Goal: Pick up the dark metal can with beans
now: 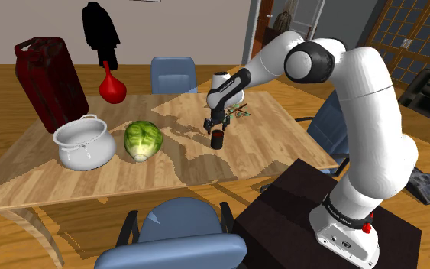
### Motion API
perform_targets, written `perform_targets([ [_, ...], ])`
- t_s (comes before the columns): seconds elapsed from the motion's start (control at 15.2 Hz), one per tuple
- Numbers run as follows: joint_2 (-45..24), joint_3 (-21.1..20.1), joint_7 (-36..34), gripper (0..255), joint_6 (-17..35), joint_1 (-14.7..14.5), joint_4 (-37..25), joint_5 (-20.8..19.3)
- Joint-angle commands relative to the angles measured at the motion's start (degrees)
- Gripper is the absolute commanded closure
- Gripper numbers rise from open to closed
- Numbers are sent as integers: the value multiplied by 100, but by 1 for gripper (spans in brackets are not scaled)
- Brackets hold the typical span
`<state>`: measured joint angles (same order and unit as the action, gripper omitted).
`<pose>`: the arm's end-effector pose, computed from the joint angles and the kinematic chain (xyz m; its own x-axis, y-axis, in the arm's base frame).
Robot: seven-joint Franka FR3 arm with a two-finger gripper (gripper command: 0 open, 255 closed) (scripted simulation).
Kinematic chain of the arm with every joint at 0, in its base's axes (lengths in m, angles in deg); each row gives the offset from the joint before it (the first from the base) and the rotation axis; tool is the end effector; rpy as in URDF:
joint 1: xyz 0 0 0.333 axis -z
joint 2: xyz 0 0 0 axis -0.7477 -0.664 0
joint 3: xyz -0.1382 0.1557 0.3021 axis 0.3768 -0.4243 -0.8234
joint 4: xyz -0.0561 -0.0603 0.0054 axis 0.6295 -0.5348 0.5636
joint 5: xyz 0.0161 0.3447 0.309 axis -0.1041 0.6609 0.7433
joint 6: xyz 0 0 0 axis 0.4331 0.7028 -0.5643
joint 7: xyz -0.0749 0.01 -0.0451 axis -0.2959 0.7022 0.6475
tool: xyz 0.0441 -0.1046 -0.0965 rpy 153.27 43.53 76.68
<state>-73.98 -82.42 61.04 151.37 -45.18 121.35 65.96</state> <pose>0.7403 -0.0528 0.1216 0.9579 -0.2870 -0.0101 -0.2870 -0.9579 0.0029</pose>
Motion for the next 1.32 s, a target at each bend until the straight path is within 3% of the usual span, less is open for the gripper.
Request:
perform_targets([
  [0.0, -117, -2, 1, 0, 89, 2, -30, 3],
  [0.13, -153, -3, 2, 0, 114, 2, -41, 3],
  [0.2, -155, -3, 4, 255, 123, 4, -35, 4],
  [0.79, -153, -3, 2, 255, 114, 2, -41, 3],
  [1.25, 253, 4, -3, 255, -221, -3, 30, -4],
])
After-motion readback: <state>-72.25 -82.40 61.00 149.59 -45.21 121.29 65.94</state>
